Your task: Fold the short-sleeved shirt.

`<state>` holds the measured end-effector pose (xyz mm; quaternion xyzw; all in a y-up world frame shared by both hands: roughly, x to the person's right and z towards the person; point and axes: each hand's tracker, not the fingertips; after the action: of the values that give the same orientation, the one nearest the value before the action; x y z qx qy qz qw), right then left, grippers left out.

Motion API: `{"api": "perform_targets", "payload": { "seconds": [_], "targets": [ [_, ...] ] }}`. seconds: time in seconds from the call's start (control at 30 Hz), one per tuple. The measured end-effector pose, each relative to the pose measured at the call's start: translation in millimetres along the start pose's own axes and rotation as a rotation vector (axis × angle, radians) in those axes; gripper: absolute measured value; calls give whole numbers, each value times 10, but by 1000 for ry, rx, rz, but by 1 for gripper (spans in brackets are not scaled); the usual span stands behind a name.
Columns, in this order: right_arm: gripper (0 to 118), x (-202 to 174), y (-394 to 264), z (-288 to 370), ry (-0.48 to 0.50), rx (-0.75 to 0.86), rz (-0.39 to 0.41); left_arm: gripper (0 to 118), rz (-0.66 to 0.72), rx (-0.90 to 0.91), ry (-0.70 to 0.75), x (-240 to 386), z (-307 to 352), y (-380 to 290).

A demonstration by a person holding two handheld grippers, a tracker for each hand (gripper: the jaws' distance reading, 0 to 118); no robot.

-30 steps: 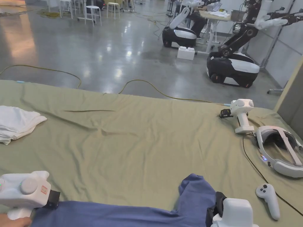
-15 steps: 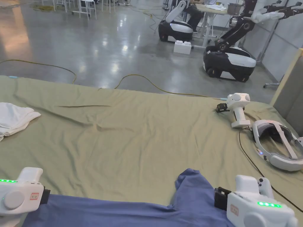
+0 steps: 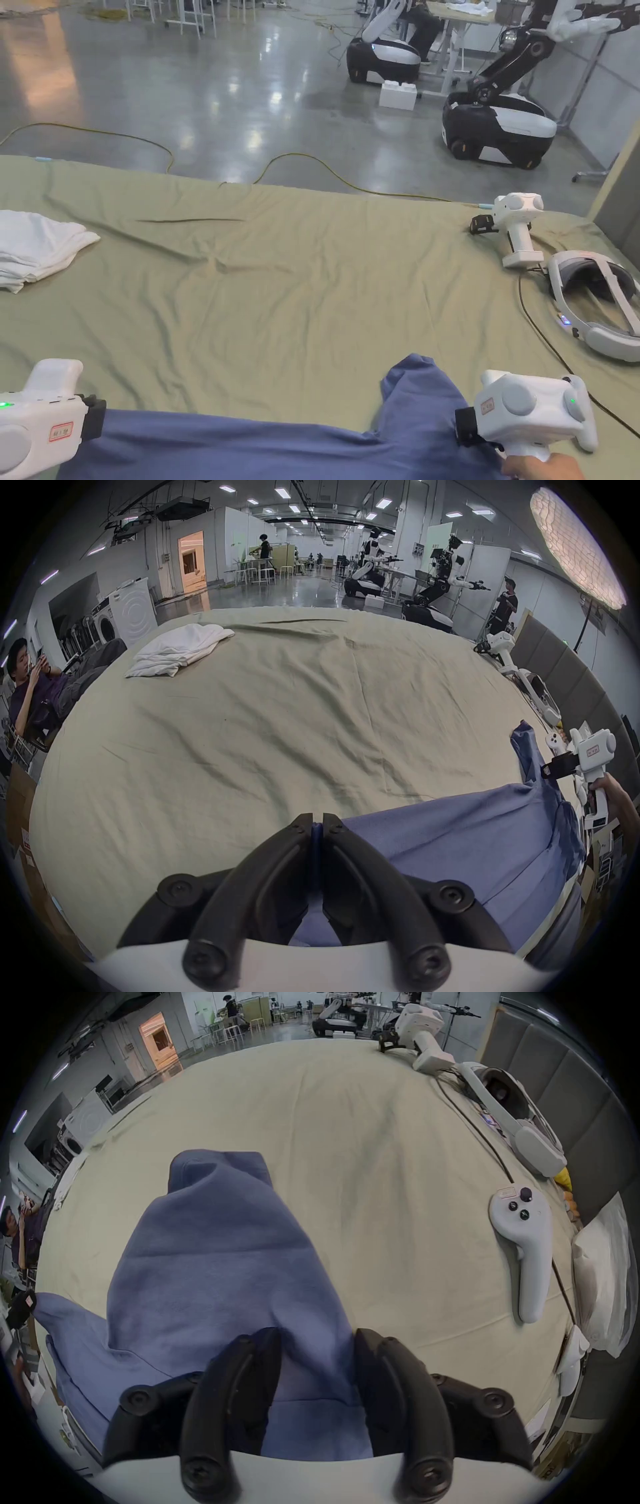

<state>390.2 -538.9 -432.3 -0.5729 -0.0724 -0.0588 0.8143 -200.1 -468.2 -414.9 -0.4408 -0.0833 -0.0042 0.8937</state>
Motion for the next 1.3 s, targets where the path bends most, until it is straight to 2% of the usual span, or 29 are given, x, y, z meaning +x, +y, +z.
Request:
{"api": "perform_targets", "payload": {
  "seconds": [0.1,0.13,0.27,0.47,0.77,0.97,1.13,1.3],
  "targets": [
    [3,-89,-62,13,-15,28,37,7,-4,-2,1,12,5,5],
    [2,-94,-62,10,-19,32,46,7,-3,-1,-1,7,12,3],
    [1,-93,-158,172,-11,78,29,7,-4,-5,-3,0,41,-2],
    [1,-48,-437,915,45,246,14,7,22,32,-11,-73,262,-35],
    [1,7,-1084,1838,28,357,74,7,24,109,-63,-242,812,-261],
    [1,-16,-1629,2017,-14,340,133,7,-30,90,-78,-305,1064,-685],
    [1,-39,-2129,1903,-70,251,182,7,-70,4,-62,-278,1112,-1173],
    [1,-44,-2564,1610,-102,142,174,7,-103,-140,-27,-242,1023,-1571]
  ]
}}
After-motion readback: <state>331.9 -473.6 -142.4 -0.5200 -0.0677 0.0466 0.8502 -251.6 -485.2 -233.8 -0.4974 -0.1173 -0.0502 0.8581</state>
